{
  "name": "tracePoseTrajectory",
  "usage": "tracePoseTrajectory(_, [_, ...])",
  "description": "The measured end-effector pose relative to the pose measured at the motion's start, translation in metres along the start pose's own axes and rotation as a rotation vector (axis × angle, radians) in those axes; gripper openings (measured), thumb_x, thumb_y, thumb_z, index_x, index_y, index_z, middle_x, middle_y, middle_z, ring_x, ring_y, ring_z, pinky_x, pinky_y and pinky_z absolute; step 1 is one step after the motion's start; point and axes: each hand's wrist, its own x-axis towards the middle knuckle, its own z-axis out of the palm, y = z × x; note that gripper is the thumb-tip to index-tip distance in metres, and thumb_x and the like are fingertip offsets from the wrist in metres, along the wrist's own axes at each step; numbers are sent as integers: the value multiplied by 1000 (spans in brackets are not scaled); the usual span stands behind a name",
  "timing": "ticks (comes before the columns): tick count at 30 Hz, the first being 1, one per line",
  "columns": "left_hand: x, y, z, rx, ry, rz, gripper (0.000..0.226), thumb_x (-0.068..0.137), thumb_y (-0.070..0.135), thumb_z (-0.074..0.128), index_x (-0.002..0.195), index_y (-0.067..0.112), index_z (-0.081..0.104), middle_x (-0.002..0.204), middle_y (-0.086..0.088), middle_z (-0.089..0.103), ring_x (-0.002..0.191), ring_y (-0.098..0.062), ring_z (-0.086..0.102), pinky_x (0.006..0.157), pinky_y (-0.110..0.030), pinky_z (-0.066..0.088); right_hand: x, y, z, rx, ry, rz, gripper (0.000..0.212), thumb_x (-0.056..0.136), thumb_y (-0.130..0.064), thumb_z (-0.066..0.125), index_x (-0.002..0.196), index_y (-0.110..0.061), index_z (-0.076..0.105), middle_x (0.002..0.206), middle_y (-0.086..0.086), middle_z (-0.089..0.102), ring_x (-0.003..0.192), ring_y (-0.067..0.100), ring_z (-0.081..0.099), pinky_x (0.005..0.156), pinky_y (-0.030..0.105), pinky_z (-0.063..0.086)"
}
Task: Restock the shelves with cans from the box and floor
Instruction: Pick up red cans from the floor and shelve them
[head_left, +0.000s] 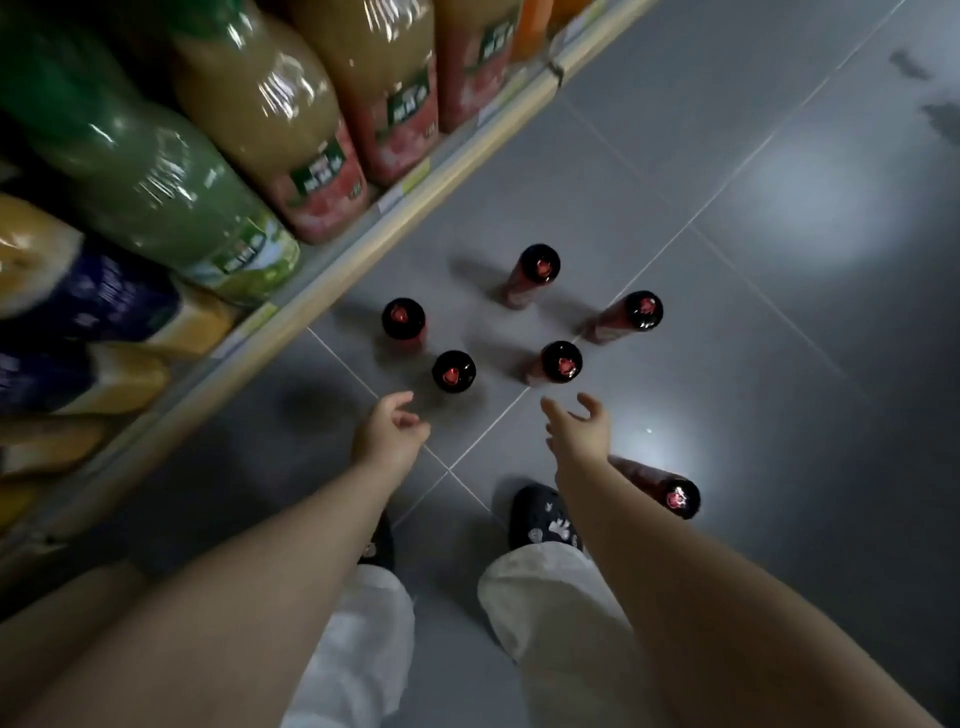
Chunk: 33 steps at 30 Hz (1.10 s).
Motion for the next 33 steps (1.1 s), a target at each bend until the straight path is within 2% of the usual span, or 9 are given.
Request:
tracePoseTrajectory(5, [68, -35, 37, 139, 2, 190, 67, 74, 22, 78, 134, 16, 49, 105, -2, 60, 101, -22, 60, 89, -33, 48, 70, 26, 30, -32, 50, -85, 68, 83, -30, 71, 141, -25, 35, 121, 5, 53, 97, 22, 55, 83, 33, 45])
tracePoseTrajectory(9, [99, -55, 54, 263, -28, 327, 66, 69, 34, 80, 125, 13, 51, 117, -10, 60, 106, -28, 59, 91, -41, 50, 105, 47, 42, -80, 48, -217, 83, 74, -36, 79, 143, -26, 33, 137, 6, 46, 119, 26, 50, 99, 42, 45])
tracePoseTrajectory(15, [127, -47, 61, 269, -13, 492, 71, 65, 22, 84, 127, 10, 52, 134, -13, 51, 122, -28, 51, 103, -27, 36, 136, 38, 41, -126, 71, -406, 63, 60, -33, 85, 113, -23, 53, 118, 6, 59, 106, 25, 58, 88, 38, 49])
tracePoseTrajectory(19, [127, -32, 68, 161, -59, 442, 74, 61, 18, 87, 124, 13, 48, 120, -3, 56, 111, -19, 53, 92, -23, 36, 133, 31, 38, -71, 49, -437, 55, 63, -25, 83, 110, -29, 54, 108, -1, 62, 101, 21, 59, 88, 35, 48])
tracePoseTrajectory(22, [123, -27, 77, 97, -85, 437, 63, 62, 15, 85, 110, 20, 45, 107, 1, 56, 103, -20, 57, 88, -26, 42, 126, 29, 36, -51, 1, -525, 50, 69, -16, 80, 112, -24, 56, 104, -1, 64, 97, 20, 62, 83, 31, 47])
tracePoseTrajectory(25, [112, -18, 74, 149, -104, 484, 60, 48, 39, 84, 90, 30, 41, 94, 1, 62, 89, -23, 64, 82, -40, 54, 118, 17, 32, -154, 4, -662, 45, 62, -35, 79, 101, -28, 57, 101, 0, 66, 91, 15, 64, 81, 37, 55])
tracePoseTrajectory(27, [97, -1, 64, 169, -78, 526, 57, 44, 47, 78, 82, 29, 40, 82, 8, 59, 79, -19, 63, 73, -41, 55, 108, 1, 29, -213, 33, -751, 46, 58, -46, 74, 98, -30, 57, 100, 1, 64, 90, 16, 63, 80, 42, 56])
tracePoseTrajectory(30, [70, 34, 42, 135, -14, 594, 50, 47, 43, 78, 77, 27, 41, 76, 12, 55, 71, -11, 58, 67, -35, 52, 82, -34, 25, -208, 32, -871, 44, 58, -52, 71, 93, -30, 55, 96, 1, 62, 91, 18, 62, 81, 46, 54])
tracePoseTrajectory(33, [47, 68, 10, 59, 54, 627, 50, 56, 32, 83, 87, 21, 45, 79, 13, 54, 72, -6, 56, 69, -33, 51, 45, -71, 28, -150, -27, -978, 43, 61, -51, 70, 95, -31, 53, 96, -4, 56, 93, 17, 59, 84, 45, 53])
